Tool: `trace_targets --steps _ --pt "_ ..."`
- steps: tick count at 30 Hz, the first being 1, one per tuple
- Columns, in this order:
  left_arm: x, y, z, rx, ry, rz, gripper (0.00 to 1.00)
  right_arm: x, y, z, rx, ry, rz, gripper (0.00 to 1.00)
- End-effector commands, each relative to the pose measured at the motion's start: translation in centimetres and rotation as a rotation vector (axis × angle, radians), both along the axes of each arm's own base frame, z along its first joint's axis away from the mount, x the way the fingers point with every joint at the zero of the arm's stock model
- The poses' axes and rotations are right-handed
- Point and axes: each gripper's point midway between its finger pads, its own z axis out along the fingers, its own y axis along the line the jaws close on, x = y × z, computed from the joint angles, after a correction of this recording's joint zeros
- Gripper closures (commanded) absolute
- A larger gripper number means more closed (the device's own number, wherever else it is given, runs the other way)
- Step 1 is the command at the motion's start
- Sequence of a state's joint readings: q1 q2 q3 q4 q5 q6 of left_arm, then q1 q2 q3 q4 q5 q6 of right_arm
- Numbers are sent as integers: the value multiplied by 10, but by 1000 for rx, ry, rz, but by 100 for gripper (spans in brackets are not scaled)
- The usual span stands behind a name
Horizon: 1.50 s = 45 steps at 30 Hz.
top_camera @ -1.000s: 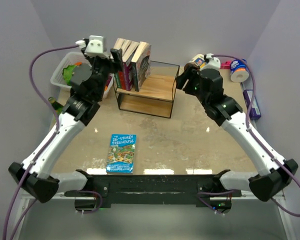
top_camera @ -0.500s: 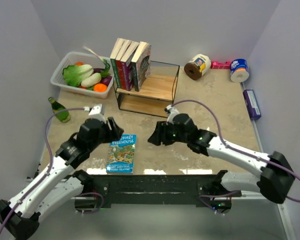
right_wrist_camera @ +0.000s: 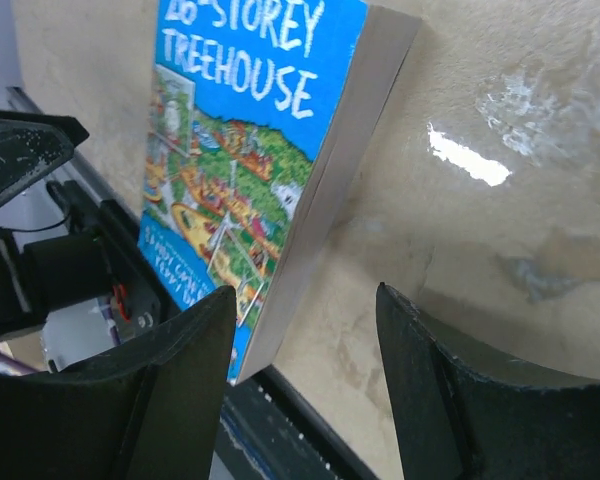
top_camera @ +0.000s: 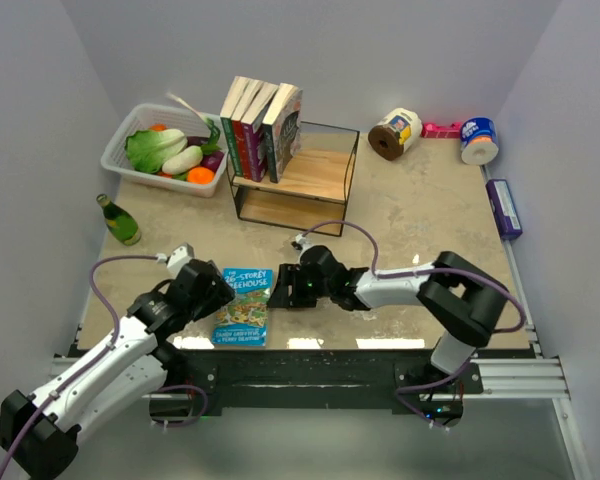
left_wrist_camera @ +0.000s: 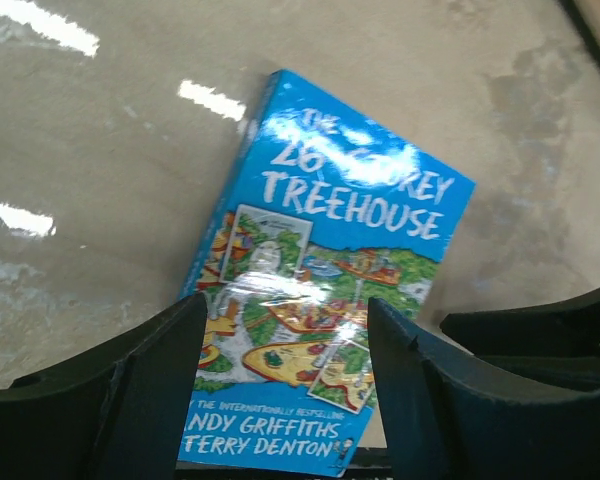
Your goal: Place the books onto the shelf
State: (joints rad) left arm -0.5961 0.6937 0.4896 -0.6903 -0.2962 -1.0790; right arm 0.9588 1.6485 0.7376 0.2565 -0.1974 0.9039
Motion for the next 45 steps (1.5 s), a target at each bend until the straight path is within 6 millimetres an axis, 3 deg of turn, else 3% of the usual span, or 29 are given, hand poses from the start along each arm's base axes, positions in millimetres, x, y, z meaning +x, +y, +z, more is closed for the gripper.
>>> trace_targets --steps 1,8,12,16,21,23,26,27,29,32,33,35,36,37,39,40,42,43,45 --pt "-4 18 -23 20 32 149 29 20 35 11 81 -17 -30 38" --pt "-1 19 -29 64 53 134 29 22 55 6 107 -5 19 38" --pt "2 12 -30 57 41 84 32 19 69 19 209 -4 54 45" --pt "-2 2 -39 13 46 33 36 13 81 35 303 -8 101 60" --pt "-14 -9 -65 -41 95 -18 42 4 95 55 405 2 166 67" --pt "-15 -13 -66 -56 100 -31 44 2 97 53 396 7 181 71" --pt "-13 -14 -64 -63 84 -34 46 -2 100 52 390 10 202 85" --pt "-13 -14 -64 -61 81 -39 47 -3 102 53 395 12 210 96" --pt "-13 -15 -63 -65 78 -43 47 -3 100 54 394 17 208 100" --pt "-10 -17 -52 -76 51 -55 45 -4 89 51 349 2 186 100" --pt "-3 -20 -35 -94 -8 -71 44 -2 83 69 356 -34 177 100" --pt "2 -19 -18 -99 -68 -74 36 -2 65 63 266 -71 154 100" --pt "8 -19 2 -124 -143 -70 33 -1 58 85 274 -115 149 100" --pt "10 -19 11 -135 -178 -71 25 -2 53 89 255 -147 163 100" --pt "14 -23 34 -186 -285 -104 20 -7 41 97 214 -148 176 100" --pt "14 -25 39 -204 -312 -111 12 -9 36 111 218 -180 186 100" --pt "14 -30 50 -259 -377 -129 5 -14 28 118 192 -172 195 100" --pt "13 -33 52 -278 -398 -145 1 -16 23 133 212 -189 197 100" --pt "11 -43 61 -346 -456 -192 0 -18 17 146 213 -186 192 100"
